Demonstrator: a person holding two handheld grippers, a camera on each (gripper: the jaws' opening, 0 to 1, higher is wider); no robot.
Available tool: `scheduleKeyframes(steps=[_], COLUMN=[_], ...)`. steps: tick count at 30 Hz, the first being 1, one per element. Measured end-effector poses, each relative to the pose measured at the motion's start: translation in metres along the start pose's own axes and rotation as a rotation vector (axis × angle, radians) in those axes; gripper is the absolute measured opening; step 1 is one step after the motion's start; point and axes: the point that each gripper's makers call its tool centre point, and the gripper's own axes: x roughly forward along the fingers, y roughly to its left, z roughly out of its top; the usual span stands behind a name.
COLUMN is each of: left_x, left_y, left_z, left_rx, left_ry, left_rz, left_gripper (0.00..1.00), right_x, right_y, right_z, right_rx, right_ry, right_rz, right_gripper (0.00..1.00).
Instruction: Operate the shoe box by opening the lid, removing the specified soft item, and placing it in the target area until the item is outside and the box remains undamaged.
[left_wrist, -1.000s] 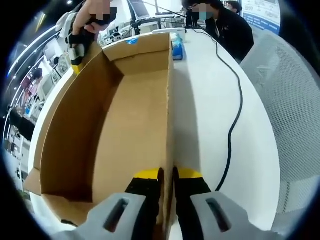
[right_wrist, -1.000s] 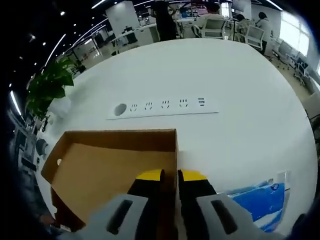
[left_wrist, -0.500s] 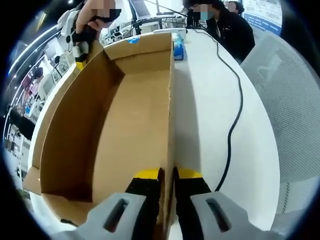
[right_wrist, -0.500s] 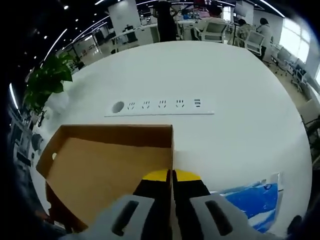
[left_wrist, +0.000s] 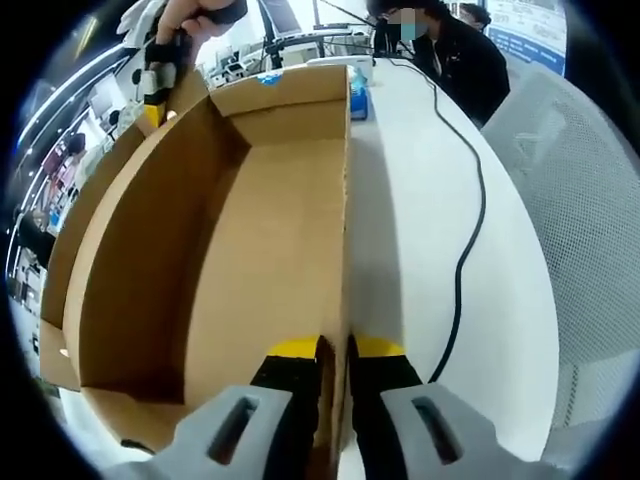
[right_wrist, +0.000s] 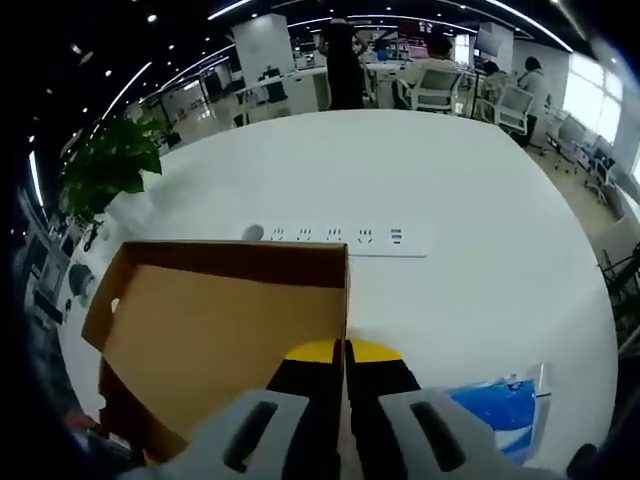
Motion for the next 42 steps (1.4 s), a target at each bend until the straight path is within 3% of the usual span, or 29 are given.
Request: scheduleKeyframes(steps=[8,16,18,32,38,42], left_x=[-0.001,0.0,0.0,-0.001,0.0,0.0], left_y=[0.0,0.002,0.002,0.0,0.0,-0.001], left_z=[0.001,0.001,0.001,0.0,0.0,0.0], left_rx=[0.003,0.01,0.009,0.013,0.002,0.014], left_ry=[-0.004,-0.004,-0.004,-0.01,-0.006,-0.011], left_rz=[0.0,-0.011,-0.007,0.002,-0.005,0.0], left_gripper=[0.09,0.09,0.09,0.09,0.08,0.08], right_x=[-0.029,-0.028,-0.033,-0.054,-0.064,-0.066], right_y=[0.007,-0.002,-0.002,-0.002,0.001,-0.003], right_z=[0.001,0.02,0.025,0.029,0.028,0.028], right_rx=[0.016,-0.007,0.046,-0.017,-0.106,-0.119], right_ry=[-0.052,-0.097,-0.145,-0.213,-0.244,-0.252], right_rz=[0.02,0.021,0.011,0.002,0.013,0.015], right_gripper=[0.0,0.0,0.0,0.0,0.0,0.0])
